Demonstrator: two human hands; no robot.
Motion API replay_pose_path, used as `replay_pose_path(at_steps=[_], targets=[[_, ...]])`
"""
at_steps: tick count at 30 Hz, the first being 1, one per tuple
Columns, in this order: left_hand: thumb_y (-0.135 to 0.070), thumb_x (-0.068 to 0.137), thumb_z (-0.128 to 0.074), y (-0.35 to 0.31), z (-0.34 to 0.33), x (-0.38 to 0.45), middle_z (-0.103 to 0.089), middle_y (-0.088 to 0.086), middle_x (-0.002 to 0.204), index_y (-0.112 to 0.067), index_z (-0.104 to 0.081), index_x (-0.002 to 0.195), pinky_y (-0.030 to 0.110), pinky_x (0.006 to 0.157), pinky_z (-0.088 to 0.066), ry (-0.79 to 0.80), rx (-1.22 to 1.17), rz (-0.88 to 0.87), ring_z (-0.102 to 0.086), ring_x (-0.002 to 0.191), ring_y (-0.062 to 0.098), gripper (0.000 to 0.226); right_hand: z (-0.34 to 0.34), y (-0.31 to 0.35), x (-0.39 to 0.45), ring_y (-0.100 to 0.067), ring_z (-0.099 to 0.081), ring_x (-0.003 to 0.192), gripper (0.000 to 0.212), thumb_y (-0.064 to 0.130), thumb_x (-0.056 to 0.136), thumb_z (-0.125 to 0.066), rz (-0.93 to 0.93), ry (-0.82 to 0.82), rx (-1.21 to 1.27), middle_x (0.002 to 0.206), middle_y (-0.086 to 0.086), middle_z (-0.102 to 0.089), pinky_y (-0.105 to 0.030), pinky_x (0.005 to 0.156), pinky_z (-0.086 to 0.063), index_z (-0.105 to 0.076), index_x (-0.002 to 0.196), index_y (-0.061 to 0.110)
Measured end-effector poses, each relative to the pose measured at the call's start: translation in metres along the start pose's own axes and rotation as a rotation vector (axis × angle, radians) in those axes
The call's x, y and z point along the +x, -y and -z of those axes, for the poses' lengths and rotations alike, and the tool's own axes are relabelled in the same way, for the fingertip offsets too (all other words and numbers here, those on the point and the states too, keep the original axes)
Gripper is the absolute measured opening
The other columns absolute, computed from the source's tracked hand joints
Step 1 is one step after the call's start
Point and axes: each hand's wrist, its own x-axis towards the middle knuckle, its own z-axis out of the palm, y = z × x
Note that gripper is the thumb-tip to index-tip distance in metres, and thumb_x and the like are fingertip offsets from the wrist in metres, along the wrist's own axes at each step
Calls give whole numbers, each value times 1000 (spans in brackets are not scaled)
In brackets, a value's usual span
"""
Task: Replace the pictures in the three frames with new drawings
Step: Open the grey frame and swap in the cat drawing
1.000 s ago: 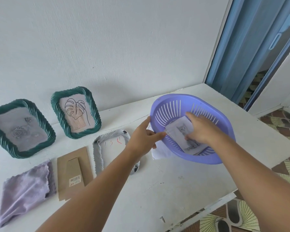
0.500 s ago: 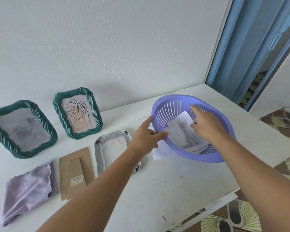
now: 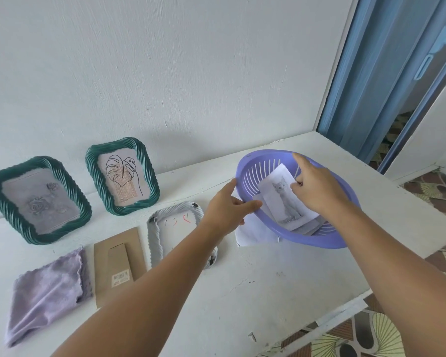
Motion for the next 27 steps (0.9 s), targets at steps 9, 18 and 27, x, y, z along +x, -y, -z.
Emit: replay_pose_path(at_steps=[9,18,27], targets=[[-62,89,-64,-20,23,-10,-61,-13,119,-31,-39,153,30,92,-48,-325,31,-227,-62,102,15,75,25,56,-14,-28,-63,76,71,13,93,-57,167,-182,120,71,-2,-67,-45,68,-54,-27,156,28],[-58,95,-60,-28,62,-35,-75,-12,97,-22,-50,144,26,76,-44,-337,-362,-174,-61,63,6,62,2,141,-47,-15,-67,88,78,25,95,-64,413,-93,247,98,13,-73,-43,77,-55,-19,158,37],[-18,99,-61,25,121,-37,-58,-4,79,-20,-53,143,24,63,-41,-452,-409,-37,-52,60,5,45,-47,157,-49,-7,-37,131,57,58,94,-57,423,43,456,137,12,-47,-28,110,-31,-40,148,51]])
